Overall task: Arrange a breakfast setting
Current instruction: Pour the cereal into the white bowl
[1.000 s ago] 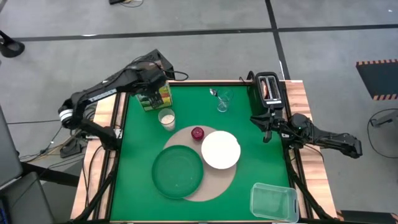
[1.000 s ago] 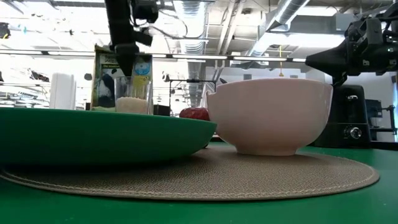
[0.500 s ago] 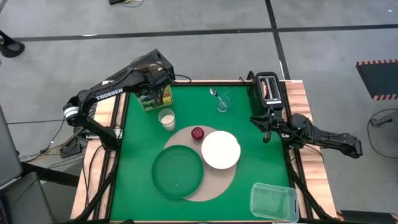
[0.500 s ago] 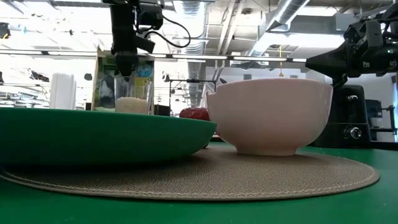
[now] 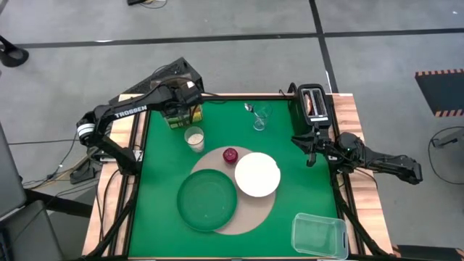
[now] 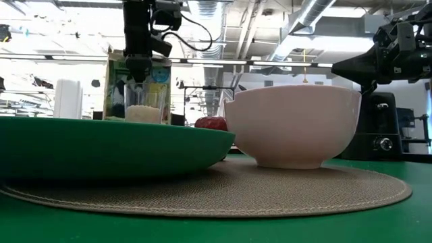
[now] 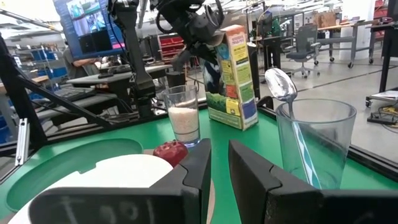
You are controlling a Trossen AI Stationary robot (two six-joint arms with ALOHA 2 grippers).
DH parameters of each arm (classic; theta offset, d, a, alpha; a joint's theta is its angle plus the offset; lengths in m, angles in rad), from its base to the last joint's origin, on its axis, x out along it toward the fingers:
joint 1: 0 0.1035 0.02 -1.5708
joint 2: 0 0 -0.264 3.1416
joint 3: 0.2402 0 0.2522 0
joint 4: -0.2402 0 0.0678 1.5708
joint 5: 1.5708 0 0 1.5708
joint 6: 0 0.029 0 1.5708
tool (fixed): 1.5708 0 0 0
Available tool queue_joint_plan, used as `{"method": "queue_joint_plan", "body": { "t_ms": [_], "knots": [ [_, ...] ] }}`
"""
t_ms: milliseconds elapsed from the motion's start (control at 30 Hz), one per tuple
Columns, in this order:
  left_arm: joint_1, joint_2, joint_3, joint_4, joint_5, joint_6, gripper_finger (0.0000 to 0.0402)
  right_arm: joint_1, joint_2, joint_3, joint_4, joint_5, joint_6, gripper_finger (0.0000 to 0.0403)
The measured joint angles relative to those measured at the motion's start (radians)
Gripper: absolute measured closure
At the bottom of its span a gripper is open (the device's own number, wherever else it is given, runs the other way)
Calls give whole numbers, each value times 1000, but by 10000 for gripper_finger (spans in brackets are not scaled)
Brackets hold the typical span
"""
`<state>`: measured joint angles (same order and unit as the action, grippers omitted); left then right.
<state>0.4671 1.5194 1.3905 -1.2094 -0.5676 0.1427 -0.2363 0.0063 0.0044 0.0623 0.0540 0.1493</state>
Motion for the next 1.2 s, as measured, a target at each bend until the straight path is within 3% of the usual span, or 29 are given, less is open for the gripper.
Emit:
{"method": "queue_joint_plan", "body": {
  "t_ms": [633, 767, 1033, 1200],
  "knots": [
    [-133, -136, 195, 2, -38, 7, 401, -5, 0, 0, 76, -1, 24, 309],
    [-174, -137, 247, 14, -30, 20, 401, -16, 11, 0, 99, -1, 56, 268],
    [-244, -137, 333, 30, -4, 15, 401, -14, 117, 4, 235, -2, 98, 141],
    [-294, -137, 373, 35, -5, 4, 401, -15, 214, 22, 298, 0, 43, 112]
  ]
}}
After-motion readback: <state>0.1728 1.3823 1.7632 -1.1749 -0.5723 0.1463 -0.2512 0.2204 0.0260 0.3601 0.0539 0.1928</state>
